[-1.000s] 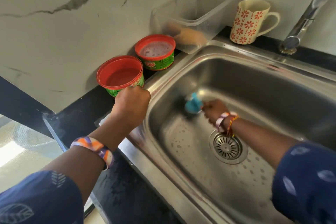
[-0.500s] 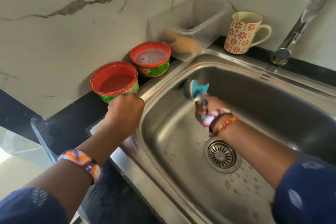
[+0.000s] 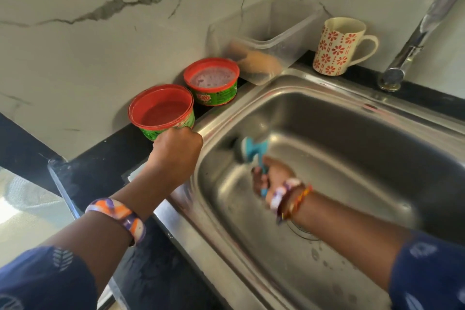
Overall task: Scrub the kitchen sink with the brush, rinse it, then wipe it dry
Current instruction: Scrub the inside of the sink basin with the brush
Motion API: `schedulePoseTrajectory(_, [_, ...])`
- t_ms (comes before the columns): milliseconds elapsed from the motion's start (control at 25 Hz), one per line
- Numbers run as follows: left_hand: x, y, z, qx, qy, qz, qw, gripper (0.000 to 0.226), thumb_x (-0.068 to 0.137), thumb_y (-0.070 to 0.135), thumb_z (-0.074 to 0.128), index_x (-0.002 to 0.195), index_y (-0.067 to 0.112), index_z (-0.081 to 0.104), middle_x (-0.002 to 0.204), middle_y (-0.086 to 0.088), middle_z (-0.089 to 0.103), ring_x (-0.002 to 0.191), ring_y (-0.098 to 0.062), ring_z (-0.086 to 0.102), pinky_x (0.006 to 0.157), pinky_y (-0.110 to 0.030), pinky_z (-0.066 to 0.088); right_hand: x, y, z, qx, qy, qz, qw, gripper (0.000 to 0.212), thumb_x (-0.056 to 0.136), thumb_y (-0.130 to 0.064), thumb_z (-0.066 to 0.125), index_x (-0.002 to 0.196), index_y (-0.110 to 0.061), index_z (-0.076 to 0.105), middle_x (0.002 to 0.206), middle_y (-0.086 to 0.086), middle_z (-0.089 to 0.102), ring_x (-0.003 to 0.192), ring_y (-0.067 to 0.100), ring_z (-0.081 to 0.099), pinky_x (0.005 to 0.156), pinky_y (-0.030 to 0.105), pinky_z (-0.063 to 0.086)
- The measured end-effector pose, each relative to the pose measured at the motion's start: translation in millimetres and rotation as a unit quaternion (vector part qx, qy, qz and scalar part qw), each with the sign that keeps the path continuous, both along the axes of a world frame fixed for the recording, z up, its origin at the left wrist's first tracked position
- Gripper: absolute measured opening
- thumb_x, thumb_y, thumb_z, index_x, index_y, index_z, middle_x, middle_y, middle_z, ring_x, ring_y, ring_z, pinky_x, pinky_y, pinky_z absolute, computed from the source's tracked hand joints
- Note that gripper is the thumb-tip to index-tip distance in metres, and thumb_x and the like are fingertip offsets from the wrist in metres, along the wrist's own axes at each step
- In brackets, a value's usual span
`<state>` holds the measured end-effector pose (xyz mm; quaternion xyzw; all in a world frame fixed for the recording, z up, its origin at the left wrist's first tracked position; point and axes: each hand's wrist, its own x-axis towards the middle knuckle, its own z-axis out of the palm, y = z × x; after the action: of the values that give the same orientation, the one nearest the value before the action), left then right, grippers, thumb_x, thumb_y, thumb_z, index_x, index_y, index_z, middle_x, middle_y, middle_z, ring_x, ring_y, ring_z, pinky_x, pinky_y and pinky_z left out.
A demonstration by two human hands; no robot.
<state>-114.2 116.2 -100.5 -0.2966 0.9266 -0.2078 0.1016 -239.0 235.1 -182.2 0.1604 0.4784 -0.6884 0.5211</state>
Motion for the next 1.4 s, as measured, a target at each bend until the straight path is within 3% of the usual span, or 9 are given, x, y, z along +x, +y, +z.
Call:
schedulePoseTrajectory(120, [-1, 0, 0, -0.009, -0.006, 0.0, 1.0, 0.029, 0.089, 0.001, 0.049, 0.114, 0.01, 0.062, 0.108, -0.007, 0.065, 0.101, -0.029, 0.064, 0.075, -0.035, 0.053, 31, 8, 5, 0.0, -0.01, 0.085, 0.996, 0.024, 0.099, -0.016, 0.039, 0.075, -0.01, 0.041, 0.049, 0.005, 0.039, 0.018, 0.003, 0.027, 0.026, 0.004, 0.019])
schedulePoseTrajectory(320, [0, 1, -1, -0.005, 0.001, 0.001, 1.0, 0.027, 0.089, 0.002, 0.05, 0.113, 0.009, 0.063, 0.105, -0.008, 0.066, 0.098, -0.03, 0.065, 0.077, -0.036, 0.054, -73, -17, 28, 0.043, 0.117, -0.124, 0.984, 0.021, 0.099, -0.014, 0.039, 0.08, -0.014, 0.047, 0.056, 0.004, 0.038, 0.018, 0.003, 0.032, 0.031, 0.003, 0.023])
schedulePoseTrajectory(440, [0, 0, 0, -0.005, -0.001, 0.011, 1.0, 0.028, 0.088, 0.0, 0.05, 0.111, 0.008, 0.063, 0.105, -0.01, 0.066, 0.099, -0.032, 0.064, 0.075, -0.037, 0.053, -15, 3, 21, 0.011, 0.068, 0.047, 0.997, 0.027, 0.1, -0.021, 0.037, 0.075, -0.012, 0.042, 0.037, 0.0, 0.041, 0.018, 0.003, 0.028, 0.029, 0.003, 0.019])
schedulePoseTrajectory(560, [0, 2, 1, 0.001, 0.003, 0.006, 1.0, 0.027, 0.089, 0.002, 0.05, 0.111, 0.009, 0.063, 0.106, -0.008, 0.066, 0.1, -0.03, 0.064, 0.075, -0.035, 0.053, 46, 27, 20, -0.012, 0.003, 0.164, 0.986, 0.022, 0.1, -0.021, 0.035, 0.081, -0.012, 0.044, 0.053, 0.003, 0.038, 0.021, 0.002, 0.024, 0.026, 0.005, 0.017])
schedulePoseTrajectory(800, [0, 1, 3, 0.007, 0.012, 0.004, 1.0, 0.026, 0.09, 0.003, 0.049, 0.11, 0.009, 0.064, 0.104, -0.009, 0.066, 0.098, -0.03, 0.065, 0.077, -0.037, 0.054, -77, -14, 34, 0.005, 0.08, -0.13, 0.988, 0.027, 0.1, -0.013, 0.038, 0.073, -0.013, 0.043, 0.057, 0.003, 0.039, 0.019, 0.003, 0.034, 0.028, 0.004, 0.024])
schedulePoseTrajectory(1040, [1, 1, 3, 0.002, 0.005, -0.002, 1.0, 0.024, 0.09, 0.003, 0.049, 0.109, 0.007, 0.064, 0.102, -0.01, 0.067, 0.096, -0.03, 0.065, 0.076, -0.037, 0.055, 41, 20, 2, 0.016, -0.005, 0.156, 0.988, 0.029, 0.099, -0.022, 0.037, 0.074, -0.01, 0.041, 0.058, 0.003, 0.033, 0.019, 0.003, 0.025, 0.025, 0.005, 0.017])
schedulePoseTrajectory(1120, [1, 2, 3, 0.005, 0.007, -0.004, 1.0, 0.023, 0.09, 0.003, 0.05, 0.109, 0.007, 0.064, 0.101, -0.01, 0.066, 0.095, -0.03, 0.065, 0.077, -0.037, 0.056, 27, 13, -2, 0.028, 0.002, 0.123, 0.992, 0.026, 0.1, -0.018, 0.037, 0.075, -0.011, 0.04, 0.061, 0.004, 0.034, 0.018, 0.003, 0.028, 0.026, 0.004, 0.019])
schedulePoseTrajectory(1280, [1, 2, 2, 0.001, 0.007, -0.007, 1.0, 0.023, 0.09, 0.004, 0.053, 0.108, 0.009, 0.065, 0.1, -0.009, 0.067, 0.094, -0.029, 0.066, 0.077, -0.037, 0.056, -60, -11, 12, 0.003, 0.015, -0.092, 0.996, 0.025, 0.101, -0.018, 0.035, 0.077, -0.014, 0.04, 0.052, 0.004, 0.043, 0.018, 0.003, 0.034, 0.027, 0.005, 0.024])
schedulePoseTrajectory(1400, [1, 0, 1, -0.002, 0.005, -0.002, 1.0, 0.023, 0.089, 0.002, 0.052, 0.107, 0.008, 0.065, 0.1, -0.009, 0.066, 0.094, -0.03, 0.066, 0.075, -0.037, 0.056, -32, 1, 17, -0.033, -0.028, 0.016, 0.999, 0.031, 0.101, -0.024, 0.031, 0.073, -0.012, 0.038, 0.032, -0.002, 0.038, 0.018, 0.003, 0.026, 0.022, 0.008, 0.019])
